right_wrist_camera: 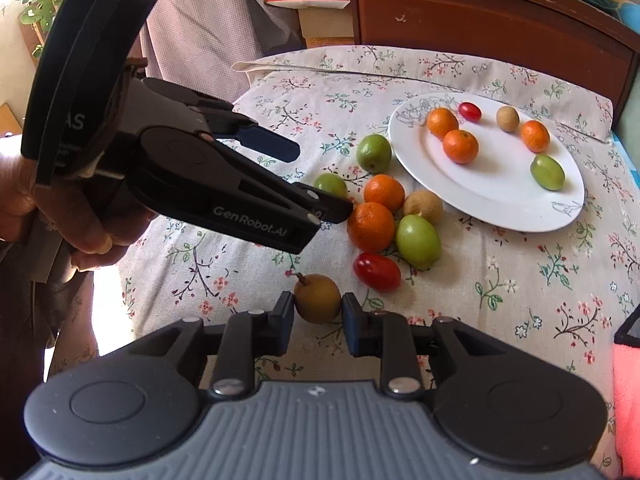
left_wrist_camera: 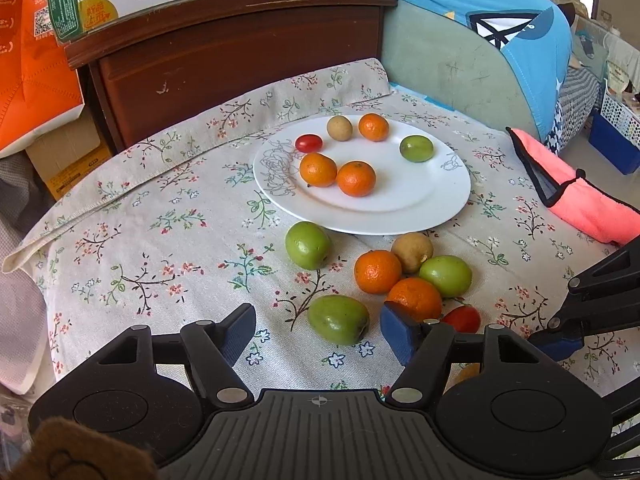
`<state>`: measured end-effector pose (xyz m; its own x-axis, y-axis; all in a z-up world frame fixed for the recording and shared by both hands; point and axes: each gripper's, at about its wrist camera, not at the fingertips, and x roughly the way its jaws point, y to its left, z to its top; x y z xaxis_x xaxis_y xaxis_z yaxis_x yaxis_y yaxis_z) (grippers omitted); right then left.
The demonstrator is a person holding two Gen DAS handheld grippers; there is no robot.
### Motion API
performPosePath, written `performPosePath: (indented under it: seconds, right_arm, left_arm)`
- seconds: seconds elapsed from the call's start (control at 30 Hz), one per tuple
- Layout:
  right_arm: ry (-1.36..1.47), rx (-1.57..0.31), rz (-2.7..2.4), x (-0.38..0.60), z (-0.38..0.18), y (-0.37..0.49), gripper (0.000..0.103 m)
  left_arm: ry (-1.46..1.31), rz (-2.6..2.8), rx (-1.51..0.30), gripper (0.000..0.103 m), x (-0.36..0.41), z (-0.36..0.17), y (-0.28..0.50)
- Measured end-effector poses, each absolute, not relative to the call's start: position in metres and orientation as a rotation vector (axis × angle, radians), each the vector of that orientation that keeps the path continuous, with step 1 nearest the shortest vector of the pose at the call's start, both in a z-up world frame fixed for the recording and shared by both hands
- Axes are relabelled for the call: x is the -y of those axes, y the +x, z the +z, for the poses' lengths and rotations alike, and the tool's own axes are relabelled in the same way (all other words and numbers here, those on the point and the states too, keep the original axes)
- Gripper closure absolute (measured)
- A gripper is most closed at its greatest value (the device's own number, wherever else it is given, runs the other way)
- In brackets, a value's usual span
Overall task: Organize fruits
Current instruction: 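Withdraw both open tools from the plate back toward the fruit pile, then grasp a green jujube with the left tool while the right tool grasps a tan round fruit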
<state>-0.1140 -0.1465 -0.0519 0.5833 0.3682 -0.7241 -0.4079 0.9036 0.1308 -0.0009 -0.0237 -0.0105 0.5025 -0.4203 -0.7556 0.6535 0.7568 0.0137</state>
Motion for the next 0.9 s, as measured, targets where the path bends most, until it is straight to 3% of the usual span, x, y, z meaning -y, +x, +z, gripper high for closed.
performPosePath:
  seconds: [0.33,0.67,0.9]
  right_arm:
    - [-0.036,-0.85,0.458,0.145,-0.0551,-0.112,0.075]
    - [-0.033,-0.856,0.463,0.1463,-0.0566,-0.1093,0.076]
    - [-0.04,-0.841,0.474,0.1466,-0.0511,-0.1103,0.077]
  left_arm:
    - [0.315,-0.702,-0.826,0.046,0.0308,-0.0204,0.004]
    - [0.32,-0.713,-0.831,0.071,0.0322,-0.016,-0.0015]
    - [0.332,-0.699,-0.838,0.071,0.0313,-0.0124,-0.0057]
